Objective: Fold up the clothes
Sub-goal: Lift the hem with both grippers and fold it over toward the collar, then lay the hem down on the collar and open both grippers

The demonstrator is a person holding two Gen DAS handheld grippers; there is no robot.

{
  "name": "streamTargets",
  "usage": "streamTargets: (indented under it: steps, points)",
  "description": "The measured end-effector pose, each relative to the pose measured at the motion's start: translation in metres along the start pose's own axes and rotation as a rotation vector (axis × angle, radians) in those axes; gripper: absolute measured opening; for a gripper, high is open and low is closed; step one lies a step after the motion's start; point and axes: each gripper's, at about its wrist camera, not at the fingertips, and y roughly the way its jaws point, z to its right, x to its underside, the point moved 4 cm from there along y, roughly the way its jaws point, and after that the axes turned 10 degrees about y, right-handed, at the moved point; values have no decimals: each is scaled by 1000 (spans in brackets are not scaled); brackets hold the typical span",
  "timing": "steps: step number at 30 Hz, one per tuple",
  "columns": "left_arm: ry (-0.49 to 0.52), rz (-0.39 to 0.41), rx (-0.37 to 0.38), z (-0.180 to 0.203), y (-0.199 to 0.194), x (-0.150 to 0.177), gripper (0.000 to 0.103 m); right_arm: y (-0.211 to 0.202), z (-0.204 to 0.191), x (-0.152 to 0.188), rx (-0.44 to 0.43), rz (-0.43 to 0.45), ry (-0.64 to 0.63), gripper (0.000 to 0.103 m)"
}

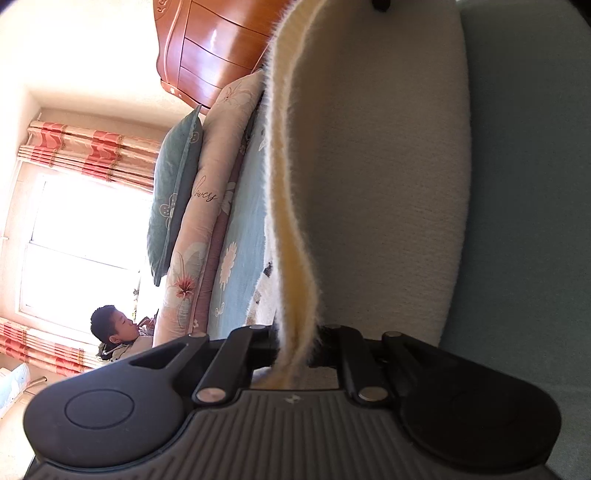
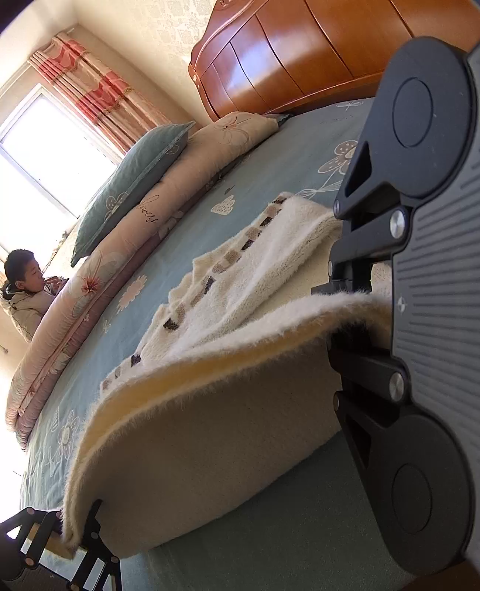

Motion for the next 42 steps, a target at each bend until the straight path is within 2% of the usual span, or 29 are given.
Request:
streamTargets:
  steps: [15,19,22,27,30,33,35,37,38,42]
  points:
    - [-89,-37,-69,-53,124,-7,10,102,56,-67,43,56,65,9]
    - [-97,-40,-60,-58,161,-9,11,134,66,-75,45,42,86,9]
    - [-131,-48,-17,-55,181,-11,11,156,73,-77,31,23,107,9]
    - [-129,-57,7,-37,193,3,11,185,76,-75,1,-4,141,9]
    - [-138,-57,36,-34,203,6,15,191,81,-74,-3,-8,179,9]
    - [-169,-58,27,-37,210,8,34,196,86,-73,-7,-11,218,26]
    - [-203,-51,-9,-47,210,11,57,200,89,-72,-9,-14,244,43]
    - [-243,-51,-28,-58,211,13,66,203,93,-71,-12,-16,270,55]
    - [-265,-54,-31,-64,211,14,66,205,94,-71,-14,-17,282,59]
    - [-318,-64,-46,-83,216,19,66,210,105,-73,-43,-24,343,63]
